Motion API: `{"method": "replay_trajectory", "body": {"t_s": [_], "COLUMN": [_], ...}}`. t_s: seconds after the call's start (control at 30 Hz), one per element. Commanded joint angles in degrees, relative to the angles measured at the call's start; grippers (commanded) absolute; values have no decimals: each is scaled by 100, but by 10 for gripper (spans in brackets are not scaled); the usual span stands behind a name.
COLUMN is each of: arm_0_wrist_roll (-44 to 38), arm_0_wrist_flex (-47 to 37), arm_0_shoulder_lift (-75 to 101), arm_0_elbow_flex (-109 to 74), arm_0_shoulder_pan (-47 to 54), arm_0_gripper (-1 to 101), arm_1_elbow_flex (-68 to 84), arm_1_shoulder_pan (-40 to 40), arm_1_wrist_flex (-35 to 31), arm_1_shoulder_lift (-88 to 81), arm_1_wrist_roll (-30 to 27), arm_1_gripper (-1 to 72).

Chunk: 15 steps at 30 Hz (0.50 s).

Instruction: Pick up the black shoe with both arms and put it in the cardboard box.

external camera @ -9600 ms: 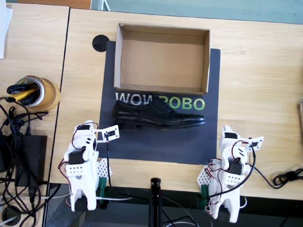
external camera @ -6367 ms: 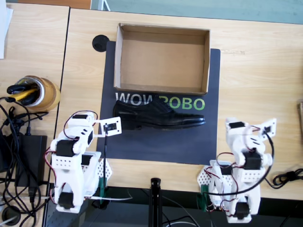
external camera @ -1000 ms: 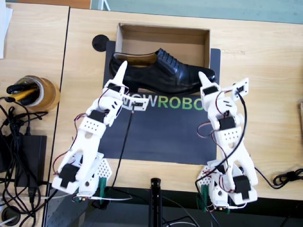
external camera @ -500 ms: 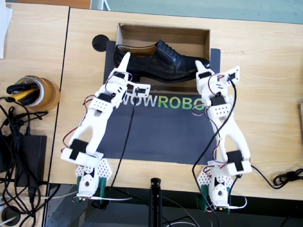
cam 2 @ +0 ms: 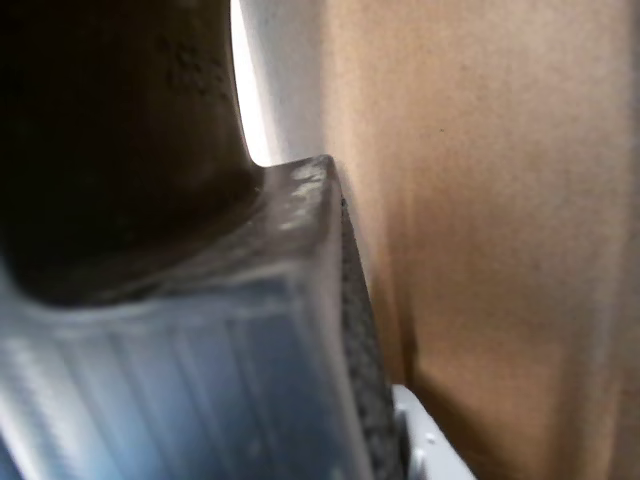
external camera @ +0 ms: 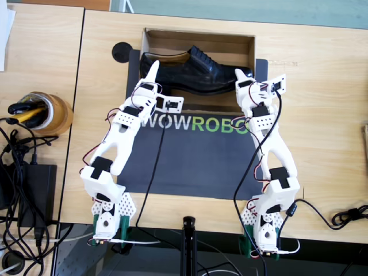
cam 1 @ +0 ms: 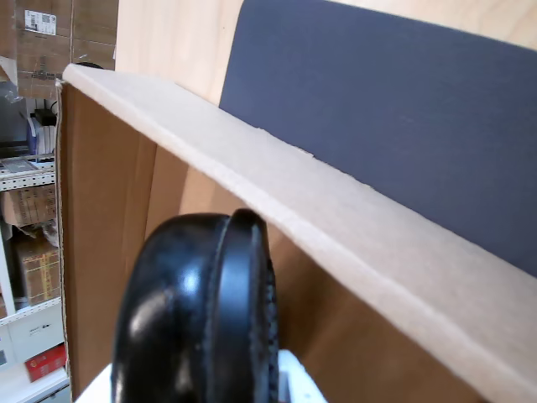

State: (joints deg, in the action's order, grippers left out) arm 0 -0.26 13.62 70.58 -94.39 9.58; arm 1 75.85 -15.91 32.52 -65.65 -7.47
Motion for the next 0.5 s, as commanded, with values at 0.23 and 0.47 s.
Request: {"method": "replay_trajectory", "body": {"t_s": [0.23, 0.47], "arm_0_wrist_roll": [-650, -598], "arm_0_wrist_flex": [1652, 2312], "arm_0_shoulder_lift": [888, 1116], "arm_0_elbow_flex": [360, 308], "arm_0_shoulder_pan": [-343, -132], "arm_0_gripper": [675, 715], "arm_1_elbow_flex": [-413, -413], "arm_1_shoulder_pan": [123, 62], "arm_1_wrist_flex": [879, 1239], "arm_1_shoulder_lift": [-185, -510], "arm_1_wrist_roll": [0, 9], "arm_1_gripper": [504, 572]}}
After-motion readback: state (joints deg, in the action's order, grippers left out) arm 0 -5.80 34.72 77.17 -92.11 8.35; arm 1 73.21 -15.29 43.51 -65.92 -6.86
